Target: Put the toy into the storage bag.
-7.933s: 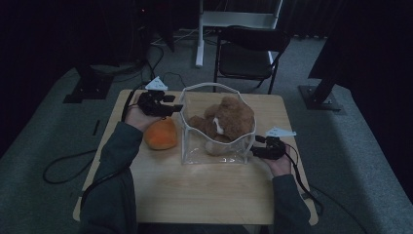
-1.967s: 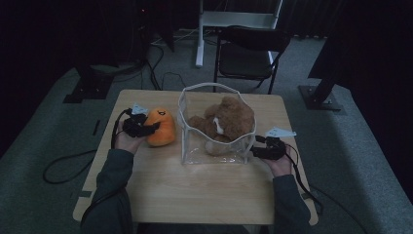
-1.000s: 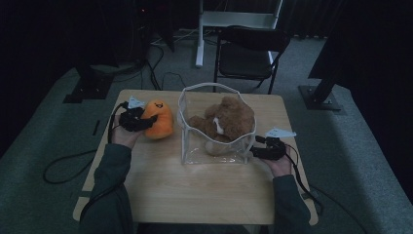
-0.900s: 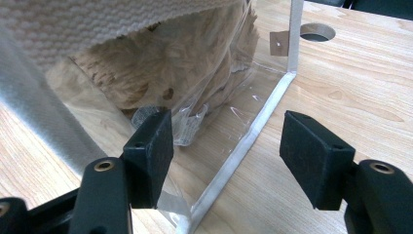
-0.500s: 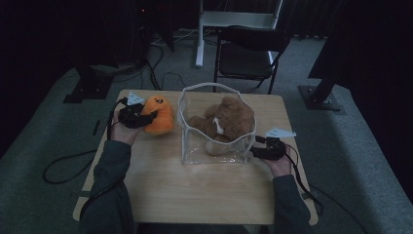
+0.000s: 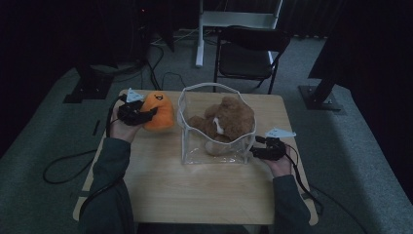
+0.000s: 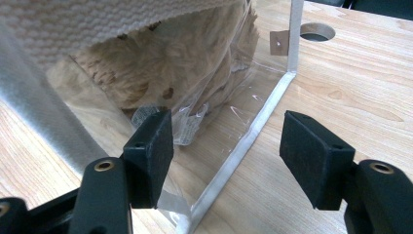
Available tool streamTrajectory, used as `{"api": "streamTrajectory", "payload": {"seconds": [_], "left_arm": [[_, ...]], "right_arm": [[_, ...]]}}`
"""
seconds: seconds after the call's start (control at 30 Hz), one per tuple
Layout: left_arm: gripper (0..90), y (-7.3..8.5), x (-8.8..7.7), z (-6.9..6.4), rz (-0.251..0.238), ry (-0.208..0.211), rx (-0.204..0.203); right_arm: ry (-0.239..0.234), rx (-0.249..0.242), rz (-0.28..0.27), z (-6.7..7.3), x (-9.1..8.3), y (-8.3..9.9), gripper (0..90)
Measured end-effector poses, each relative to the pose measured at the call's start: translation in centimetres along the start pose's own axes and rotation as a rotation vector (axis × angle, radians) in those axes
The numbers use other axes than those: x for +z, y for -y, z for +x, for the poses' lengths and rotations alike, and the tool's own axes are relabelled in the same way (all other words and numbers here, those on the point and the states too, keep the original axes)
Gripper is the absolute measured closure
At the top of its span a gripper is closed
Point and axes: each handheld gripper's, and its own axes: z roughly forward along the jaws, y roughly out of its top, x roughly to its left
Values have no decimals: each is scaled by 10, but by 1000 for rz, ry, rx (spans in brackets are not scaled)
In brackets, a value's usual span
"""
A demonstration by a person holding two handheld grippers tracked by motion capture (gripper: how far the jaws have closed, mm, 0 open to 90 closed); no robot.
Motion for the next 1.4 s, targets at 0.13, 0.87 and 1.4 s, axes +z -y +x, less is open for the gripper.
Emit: {"api": "streamTrajectory", "payload": {"seconds": [0.13, 0.87, 1.4], "left_arm": [[509, -4, -2, -1, -9, 0, 8], [509, -22, -21, 2, -105, -5, -22], [509, -36, -32, 1, -144, -9, -14]], "right_arm": [[1, 0, 0, 0, 0, 0, 361], [1, 0, 0, 0, 0, 0, 361], [0, 1, 1, 0, 0, 0, 361]]}}
